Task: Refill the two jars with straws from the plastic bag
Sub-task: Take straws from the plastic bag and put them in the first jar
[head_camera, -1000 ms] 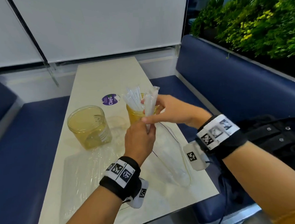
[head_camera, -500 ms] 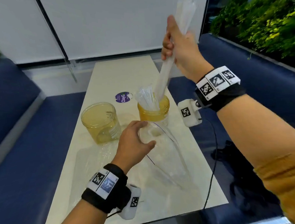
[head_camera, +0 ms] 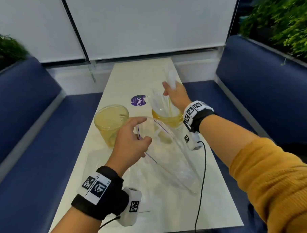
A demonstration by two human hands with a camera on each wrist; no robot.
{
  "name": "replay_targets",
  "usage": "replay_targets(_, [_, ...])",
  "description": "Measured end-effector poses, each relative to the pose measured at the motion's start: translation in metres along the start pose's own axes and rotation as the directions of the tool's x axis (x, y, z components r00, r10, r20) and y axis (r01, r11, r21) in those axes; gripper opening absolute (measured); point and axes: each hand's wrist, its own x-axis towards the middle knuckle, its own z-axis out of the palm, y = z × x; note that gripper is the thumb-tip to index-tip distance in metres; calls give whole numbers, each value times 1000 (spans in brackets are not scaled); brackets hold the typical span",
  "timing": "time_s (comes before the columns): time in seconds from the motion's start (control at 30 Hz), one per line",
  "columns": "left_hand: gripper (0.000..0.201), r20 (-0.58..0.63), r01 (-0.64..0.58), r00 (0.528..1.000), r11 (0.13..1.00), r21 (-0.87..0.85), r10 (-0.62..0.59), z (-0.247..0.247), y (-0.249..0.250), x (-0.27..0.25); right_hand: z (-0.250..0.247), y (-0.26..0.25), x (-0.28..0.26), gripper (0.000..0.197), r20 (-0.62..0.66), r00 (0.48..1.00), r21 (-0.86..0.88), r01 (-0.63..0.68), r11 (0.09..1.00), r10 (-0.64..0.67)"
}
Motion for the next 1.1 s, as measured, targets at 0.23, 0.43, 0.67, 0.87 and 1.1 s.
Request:
replay_targets(0.23, [55, -20, 9, 1000, 1000, -11, -10, -3, 5, 8, -1, 26, -7, 50, 10, 994, -29, -110, 993, 111])
replay_targets(0.43, [55, -2, 1, 1000, 1000, -22, -1, 0, 8, 7, -3, 24, -18, 87, 57, 996, -38, -66, 997, 69])
replay_targets(0.67, [56, -1, 6, 1000, 1000, -9, -6, -4, 10, 7, -8, -6, -12, 59, 165, 853, -405, 516, 755, -495])
replay_targets(0.87, [57, -7, -17, 1000, 1000, 17, 17, -10, 13, 10, -8, 18, -10, 54, 417, 848, -696, 529, 485, -326])
replay_targets(1.1, [60, 25, -35, 999, 998, 46, 33, -10, 16, 13, -7, 8, -16, 52, 437, 878, -702, 468, 537, -193])
